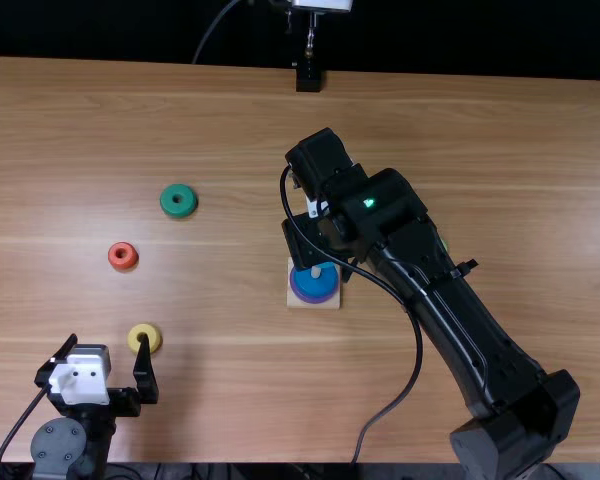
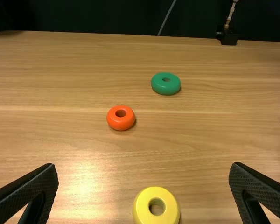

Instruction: Build the Hanoi tower: stack the rings onto the peg from bottom to top in this color order: purple, dark blue, light blue, dark green, light green, yellow, orange.

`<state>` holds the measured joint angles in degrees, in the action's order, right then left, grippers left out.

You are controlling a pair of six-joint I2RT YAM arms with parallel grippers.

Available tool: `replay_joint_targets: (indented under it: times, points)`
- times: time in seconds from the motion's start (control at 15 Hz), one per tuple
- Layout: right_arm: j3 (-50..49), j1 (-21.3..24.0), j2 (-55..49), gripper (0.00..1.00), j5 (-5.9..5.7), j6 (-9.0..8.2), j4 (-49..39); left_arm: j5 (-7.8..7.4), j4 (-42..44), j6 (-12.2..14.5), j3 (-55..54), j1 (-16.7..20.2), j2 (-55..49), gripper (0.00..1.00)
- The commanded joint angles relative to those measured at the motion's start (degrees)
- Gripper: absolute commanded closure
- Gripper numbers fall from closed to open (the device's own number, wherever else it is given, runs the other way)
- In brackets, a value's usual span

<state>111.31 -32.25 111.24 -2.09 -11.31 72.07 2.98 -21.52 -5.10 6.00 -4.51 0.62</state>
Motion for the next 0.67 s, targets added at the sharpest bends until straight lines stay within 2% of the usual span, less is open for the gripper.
replay_joint_targets:
  times: [0.0, 0.27, 0.33, 0.4, 0.47, 0.53, 0.6]
  points:
    - [-0.21, -0.27, 0.91, 0.00, -0.34, -0.50, 0.02, -0.56, -4.43, 0.46, -6.00, 0.29, -0.62, 0.00]
    - [-0.92, -0.36, 0.82, 0.00, -0.65, -0.50, -0.29, -0.56, -4.43, 0.46, -6.00, 0.29, -0.62, 0.00]
    - [-0.56, -0.36, 0.73, 0.00, -1.50, -0.50, -0.71, -0.56, -4.43, 0.46, -6.00, 0.29, -0.62, 0.00]
    - [-0.21, -0.36, 0.38, 0.00, -2.87, -0.50, -0.93, -0.56, -4.43, 0.46, -6.00, 0.29, -0.62, 0.00]
    - [-0.04, -0.53, 0.12, 0.00, -4.77, -0.50, -1.56, -0.56, -4.43, 0.46, -6.00, 0.29, -0.62, 0.00]
    - [-0.12, -0.53, -0.06, 0.00, -6.88, -0.40, -3.77, -0.56, -4.43, 0.46, -6.00, 0.29, -0.62, 0.00]
    - [-0.92, -0.45, -0.59, 0.00, -8.25, -0.19, -8.20, -0.56, -4.43, 0.46, -6.00, 0.29, -0.62, 0.00]
